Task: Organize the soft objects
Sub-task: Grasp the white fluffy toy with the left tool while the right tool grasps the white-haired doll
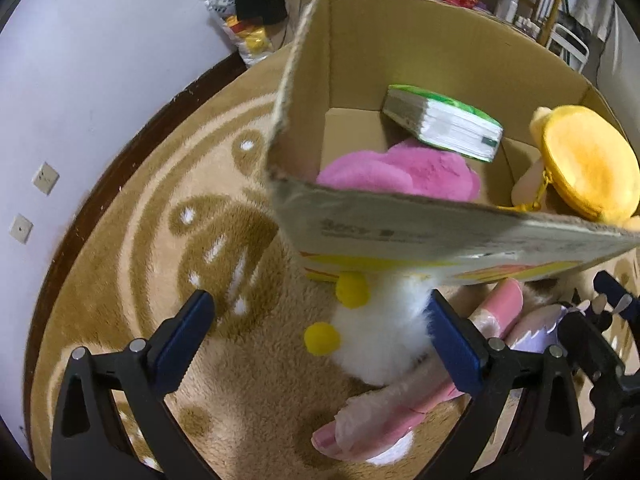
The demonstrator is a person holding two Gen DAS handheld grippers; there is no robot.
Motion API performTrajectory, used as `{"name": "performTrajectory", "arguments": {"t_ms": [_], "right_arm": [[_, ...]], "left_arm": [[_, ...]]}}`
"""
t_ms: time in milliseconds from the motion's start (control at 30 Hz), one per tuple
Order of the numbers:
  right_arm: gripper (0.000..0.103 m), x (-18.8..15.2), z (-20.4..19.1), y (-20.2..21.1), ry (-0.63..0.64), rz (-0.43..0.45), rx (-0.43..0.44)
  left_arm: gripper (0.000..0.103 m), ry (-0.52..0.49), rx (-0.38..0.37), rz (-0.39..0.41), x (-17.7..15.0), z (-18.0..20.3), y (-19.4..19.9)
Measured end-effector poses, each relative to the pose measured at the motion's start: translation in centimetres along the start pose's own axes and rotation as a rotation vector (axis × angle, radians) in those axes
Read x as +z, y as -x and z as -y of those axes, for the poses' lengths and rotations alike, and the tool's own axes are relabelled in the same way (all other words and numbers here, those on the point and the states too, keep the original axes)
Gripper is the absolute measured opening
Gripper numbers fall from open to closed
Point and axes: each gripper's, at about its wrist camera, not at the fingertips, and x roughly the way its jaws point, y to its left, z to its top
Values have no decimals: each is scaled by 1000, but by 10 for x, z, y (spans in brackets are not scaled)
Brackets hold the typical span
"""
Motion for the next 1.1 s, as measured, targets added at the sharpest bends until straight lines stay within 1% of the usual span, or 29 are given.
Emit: {"name": "performTrajectory", "arguments": {"t_ms": [100,267,400,467,700,767,900,1000,1067,1100], "right_arm": [[103,0,-3,-2,7,0,2],[103,-5,-11,-8,33,-23,7],[103,-7,-20,-14,84,-39,-7],[103,-8,-23,-17,97,-48,-11],[103,-15,-29,-22,129,-54,-38],[103,-16,-33,-25,133,-56,-42],[103,-18,-34,-26,136,-55,-46],[103,-22,-40,-28,156,-64,-66],[103,-29,-48,-31,196,-70,-92],[103,-30,-51,-31,208,-66,-102]], "left_arm": [[101,14,-19,-7,0,-2,-3],[98,5,-40,-14,-2,3,-6],[96,-16,32,24,-4,15,-6],[96,-16,17,14,-4,17,-8],[94,56,-61,-32,-6,12,-16],[91,70,-96,-55,-8,16,-20],[87,66,-101,-54,-10,21,-19],[83,67,-117,-62,-10,27,-20],[79,65,-130,-65,-11,29,-18],[74,64,-137,-62,-14,26,-15]]}}
